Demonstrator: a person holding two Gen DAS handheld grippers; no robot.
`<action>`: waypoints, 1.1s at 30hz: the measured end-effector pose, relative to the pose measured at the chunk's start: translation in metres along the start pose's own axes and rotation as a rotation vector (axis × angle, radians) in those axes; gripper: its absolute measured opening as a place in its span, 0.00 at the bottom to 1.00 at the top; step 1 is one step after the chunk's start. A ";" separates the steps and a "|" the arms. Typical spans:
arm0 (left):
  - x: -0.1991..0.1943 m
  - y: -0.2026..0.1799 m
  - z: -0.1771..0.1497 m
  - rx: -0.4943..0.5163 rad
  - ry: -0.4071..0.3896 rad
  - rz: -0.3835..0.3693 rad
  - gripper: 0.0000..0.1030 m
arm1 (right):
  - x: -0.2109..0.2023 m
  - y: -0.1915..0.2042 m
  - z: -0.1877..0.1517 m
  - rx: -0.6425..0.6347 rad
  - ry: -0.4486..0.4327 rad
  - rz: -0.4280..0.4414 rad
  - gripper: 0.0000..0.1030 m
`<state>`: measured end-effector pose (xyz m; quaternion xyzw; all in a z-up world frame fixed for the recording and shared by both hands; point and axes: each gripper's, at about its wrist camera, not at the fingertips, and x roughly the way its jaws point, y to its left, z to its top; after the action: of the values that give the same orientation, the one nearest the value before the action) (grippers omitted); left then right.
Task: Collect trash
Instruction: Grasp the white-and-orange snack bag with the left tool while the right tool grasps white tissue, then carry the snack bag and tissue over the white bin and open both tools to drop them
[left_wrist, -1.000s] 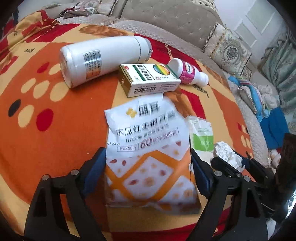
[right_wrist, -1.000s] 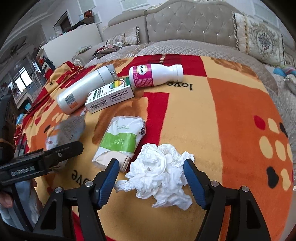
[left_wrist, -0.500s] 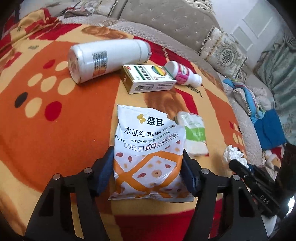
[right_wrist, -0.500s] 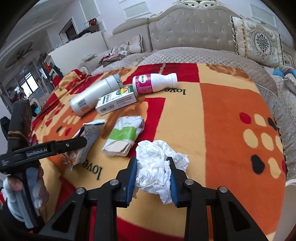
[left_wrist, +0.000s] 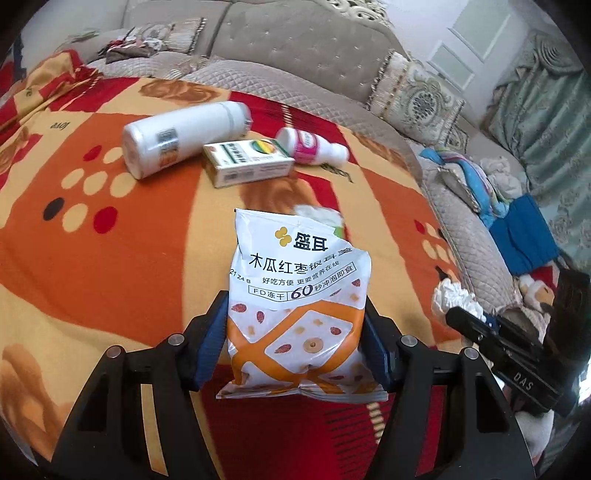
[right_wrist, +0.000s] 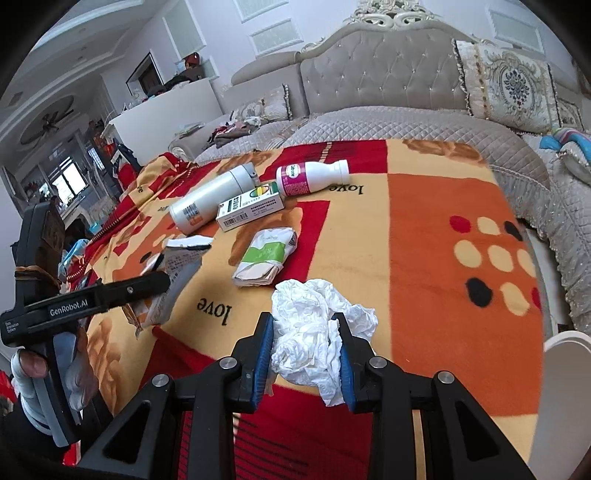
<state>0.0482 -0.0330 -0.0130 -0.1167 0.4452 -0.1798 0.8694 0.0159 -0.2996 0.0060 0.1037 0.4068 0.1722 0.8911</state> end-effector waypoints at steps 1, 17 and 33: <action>-0.001 -0.007 -0.002 0.015 -0.003 0.001 0.62 | -0.004 -0.002 -0.001 0.001 -0.004 -0.006 0.30; 0.017 -0.123 -0.022 0.201 0.032 -0.121 0.62 | -0.078 -0.071 -0.034 0.108 -0.055 -0.154 0.30; 0.066 -0.237 -0.050 0.346 0.139 -0.235 0.63 | -0.140 -0.153 -0.084 0.271 -0.093 -0.250 0.30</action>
<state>-0.0067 -0.2782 -0.0040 -0.0041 0.4498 -0.3614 0.8167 -0.0994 -0.4913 -0.0018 0.1794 0.3942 -0.0014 0.9013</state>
